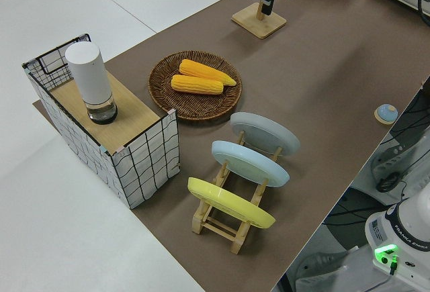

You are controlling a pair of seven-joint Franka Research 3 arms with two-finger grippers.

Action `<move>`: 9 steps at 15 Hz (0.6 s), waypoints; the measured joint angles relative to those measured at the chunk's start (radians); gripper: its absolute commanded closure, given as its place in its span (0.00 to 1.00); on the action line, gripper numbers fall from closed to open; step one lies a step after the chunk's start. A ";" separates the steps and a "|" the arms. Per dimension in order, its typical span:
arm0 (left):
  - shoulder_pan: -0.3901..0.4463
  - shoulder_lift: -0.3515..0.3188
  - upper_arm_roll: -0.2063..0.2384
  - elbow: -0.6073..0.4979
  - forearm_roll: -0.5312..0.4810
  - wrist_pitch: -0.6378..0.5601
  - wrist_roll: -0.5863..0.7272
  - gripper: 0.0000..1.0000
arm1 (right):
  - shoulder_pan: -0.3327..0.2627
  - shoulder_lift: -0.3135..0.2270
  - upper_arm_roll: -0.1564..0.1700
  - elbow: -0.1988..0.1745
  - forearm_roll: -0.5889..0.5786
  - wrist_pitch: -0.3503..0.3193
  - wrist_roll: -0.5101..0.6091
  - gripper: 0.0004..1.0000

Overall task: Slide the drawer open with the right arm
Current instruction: 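Raise the right arm and reach the right gripper toward the drawer handle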

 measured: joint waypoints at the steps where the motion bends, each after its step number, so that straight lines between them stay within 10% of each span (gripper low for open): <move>1: 0.000 0.000 0.000 0.000 0.000 0.000 0.000 0.00 | 0.016 0.011 0.008 -0.011 -0.036 0.001 0.022 0.04; 9: 0.000 0.000 0.000 0.000 0.000 0.000 0.000 0.00 | 0.066 0.070 0.118 -0.072 -0.342 0.005 0.098 0.06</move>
